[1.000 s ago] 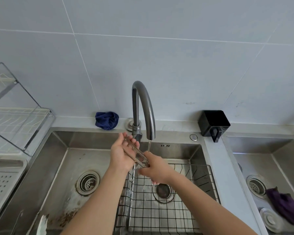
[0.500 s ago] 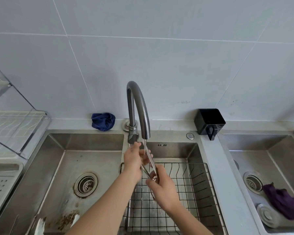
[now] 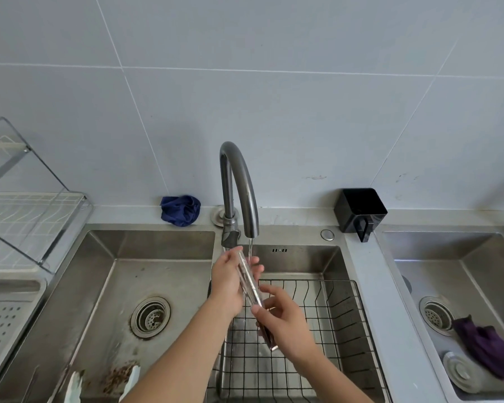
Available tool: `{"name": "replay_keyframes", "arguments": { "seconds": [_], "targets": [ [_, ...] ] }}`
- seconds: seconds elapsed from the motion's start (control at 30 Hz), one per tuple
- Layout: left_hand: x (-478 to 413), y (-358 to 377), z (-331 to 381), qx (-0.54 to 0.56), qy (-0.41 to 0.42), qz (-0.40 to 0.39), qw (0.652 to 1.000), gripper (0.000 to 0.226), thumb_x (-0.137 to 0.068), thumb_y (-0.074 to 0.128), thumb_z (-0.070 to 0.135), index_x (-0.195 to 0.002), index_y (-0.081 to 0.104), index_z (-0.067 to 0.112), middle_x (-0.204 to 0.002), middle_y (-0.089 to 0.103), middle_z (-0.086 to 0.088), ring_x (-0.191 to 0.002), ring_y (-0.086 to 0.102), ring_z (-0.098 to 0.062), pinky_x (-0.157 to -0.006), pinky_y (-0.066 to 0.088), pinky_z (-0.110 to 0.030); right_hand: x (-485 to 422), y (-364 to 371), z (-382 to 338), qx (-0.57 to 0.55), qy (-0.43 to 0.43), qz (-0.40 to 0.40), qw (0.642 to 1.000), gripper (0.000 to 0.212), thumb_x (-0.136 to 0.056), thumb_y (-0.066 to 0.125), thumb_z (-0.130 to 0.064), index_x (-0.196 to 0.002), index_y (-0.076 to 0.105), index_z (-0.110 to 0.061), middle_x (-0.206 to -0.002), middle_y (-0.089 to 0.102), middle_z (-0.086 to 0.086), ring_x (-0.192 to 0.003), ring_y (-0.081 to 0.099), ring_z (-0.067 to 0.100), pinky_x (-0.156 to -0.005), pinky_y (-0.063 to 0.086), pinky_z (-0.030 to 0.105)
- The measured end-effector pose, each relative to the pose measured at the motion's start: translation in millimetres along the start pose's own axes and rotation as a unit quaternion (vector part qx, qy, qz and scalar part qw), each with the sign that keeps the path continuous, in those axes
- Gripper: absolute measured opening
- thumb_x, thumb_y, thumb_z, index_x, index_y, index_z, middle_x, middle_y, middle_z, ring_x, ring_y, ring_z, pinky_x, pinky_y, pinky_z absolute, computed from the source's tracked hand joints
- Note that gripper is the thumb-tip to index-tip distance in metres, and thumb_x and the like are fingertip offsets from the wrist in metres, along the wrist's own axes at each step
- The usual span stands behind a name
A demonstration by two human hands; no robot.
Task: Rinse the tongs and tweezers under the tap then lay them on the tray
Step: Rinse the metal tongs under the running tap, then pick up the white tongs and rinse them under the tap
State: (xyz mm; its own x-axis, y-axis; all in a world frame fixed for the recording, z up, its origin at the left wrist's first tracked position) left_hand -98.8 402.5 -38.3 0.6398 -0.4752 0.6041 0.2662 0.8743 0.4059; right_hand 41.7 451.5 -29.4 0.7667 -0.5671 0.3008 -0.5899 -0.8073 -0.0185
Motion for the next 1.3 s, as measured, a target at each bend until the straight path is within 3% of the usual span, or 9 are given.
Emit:
{"name": "replay_keyframes", "arguments": {
  "seconds": [0.27, 0.37, 0.47, 0.53, 0.63, 0.77, 1.0, 1.1, 1.3],
  "targets": [
    [9, -11, -5, -0.086, 0.011, -0.026, 0.996, 0.023, -0.105, 0.049, 0.017, -0.118, 0.066, 0.011, -0.098, 0.078, -0.020, -0.084, 0.075, -0.033, -0.079, 0.060, -0.044, -9, 13, 14, -0.016, 0.091, -0.034, 0.995, 0.051, -0.082, 0.073, -0.036, -0.129, 0.057, -0.027, -0.099, 0.063, 0.009, -0.076, 0.068, 0.018, -0.069, 0.060, 0.038],
    [14, -26, 1, -0.104, 0.044, -0.005, 0.994, 0.024, -0.105, 0.050, 0.021, -0.119, 0.068, 0.015, -0.105, 0.078, -0.016, -0.091, 0.073, -0.028, -0.081, 0.057, -0.044, -29, 32, 2, 0.016, 0.094, -0.066, 0.993, 0.031, -0.096, 0.060, -0.034, -0.126, 0.060, -0.024, -0.104, 0.069, 0.019, -0.066, 0.062, 0.018, -0.055, 0.052, 0.033],
    [24, -44, 9, -0.186, 0.099, -0.003, 0.977, 0.023, -0.105, 0.048, 0.022, -0.117, 0.067, 0.025, -0.101, 0.078, 0.002, -0.089, 0.073, -0.012, -0.070, 0.056, -0.026, -51, 37, -10, 0.018, 0.086, -0.053, 0.995, 0.015, -0.101, 0.058, -0.026, -0.114, 0.062, -0.019, -0.086, 0.065, 0.012, -0.061, 0.059, 0.019, -0.060, 0.052, 0.036],
    [30, -65, 8, -0.345, 0.139, 0.020, 0.928, 0.029, -0.103, 0.051, 0.021, -0.129, 0.059, 0.029, -0.107, 0.072, 0.007, -0.097, 0.067, -0.010, -0.077, 0.049, -0.022, -64, 34, -18, 0.015, 0.076, -0.035, 0.996, 0.013, -0.098, 0.063, -0.018, -0.109, 0.062, -0.011, -0.083, 0.062, 0.008, -0.063, 0.059, 0.021, -0.065, 0.055, 0.035],
    [42, -92, -13, -0.631, 0.207, 0.037, 0.747, 0.049, -0.098, 0.055, 0.020, -0.146, 0.046, 0.023, -0.133, 0.054, 0.004, -0.120, 0.051, -0.013, -0.098, 0.044, -0.028, -79, 38, -30, 0.002, 0.066, -0.023, 0.998, 0.013, -0.096, 0.061, -0.008, -0.108, 0.061, -0.007, -0.082, 0.062, 0.010, -0.061, 0.058, 0.020, -0.062, 0.054, 0.033],
    [59, -102, -52, -0.752, 0.256, 0.009, 0.607, 0.060, -0.097, 0.053, 0.029, -0.152, 0.033, 0.019, -0.159, 0.028, -0.007, -0.144, 0.035, -0.022, -0.117, 0.036, -0.035, -80, 45, -36, 0.021, 0.062, -0.019, 0.998, 0.009, -0.097, 0.060, -0.012, -0.105, 0.058, -0.017, -0.081, 0.066, 0.007, -0.063, 0.062, 0.020, -0.063, 0.054, 0.037],
    [67, -111, -80, -0.780, 0.268, -0.002, 0.566, 0.066, -0.095, 0.057, 0.034, -0.155, 0.033, 0.019, -0.169, -0.002, -0.014, -0.156, 0.005, -0.032, -0.122, 0.019, -0.040, -30, -15, 6, 0.163, 0.058, 0.037, 0.984, 0.017, -0.103, 0.053, -0.037, -0.104, 0.060, -0.022, -0.084, 0.060, -0.001, -0.072, 0.058, 0.016, -0.070, 0.056, 0.038],
    [68, -113, -81, -0.779, 0.280, 0.013, 0.561, 0.068, -0.087, 0.070, 0.033, -0.148, 0.048, 0.014, -0.166, 0.017, -0.019, -0.151, 0.024, -0.037, -0.117, 0.029, -0.045, -4, -48, 31, 0.272, 0.034, 0.061, 0.960, 0.018, -0.105, 0.047, -0.035, -0.099, 0.059, -0.023, -0.084, 0.056, 0.003, -0.069, 0.050, 0.013, -0.067, 0.045, 0.036],
    [71, -111, -79, -0.796, 0.291, 0.026, 0.530, 0.071, -0.073, 0.082, 0.030, -0.137, 0.060, 0.010, -0.158, 0.037, -0.025, -0.140, 0.045, -0.042, -0.109, 0.041, -0.050, 17, -82, 83, 0.524, 0.124, 0.050, 0.841, 0.065, -0.097, 0.059, -0.047, -0.154, 0.031, -0.032, -0.141, 0.048, 0.005, -0.117, 0.060, 0.024, -0.080, 0.051, 0.033]
  ]
}}
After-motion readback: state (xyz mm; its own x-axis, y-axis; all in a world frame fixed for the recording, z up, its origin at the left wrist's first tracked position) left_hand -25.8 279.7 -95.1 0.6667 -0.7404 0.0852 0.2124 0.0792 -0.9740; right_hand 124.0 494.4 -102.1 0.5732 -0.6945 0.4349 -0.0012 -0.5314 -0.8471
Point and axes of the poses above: each hand's wrist, its own x-axis away from the middle knuckle, its own y-axis out of the palm, z = x × y, the point moved 9 cm from there along -x, towards the middle knuckle
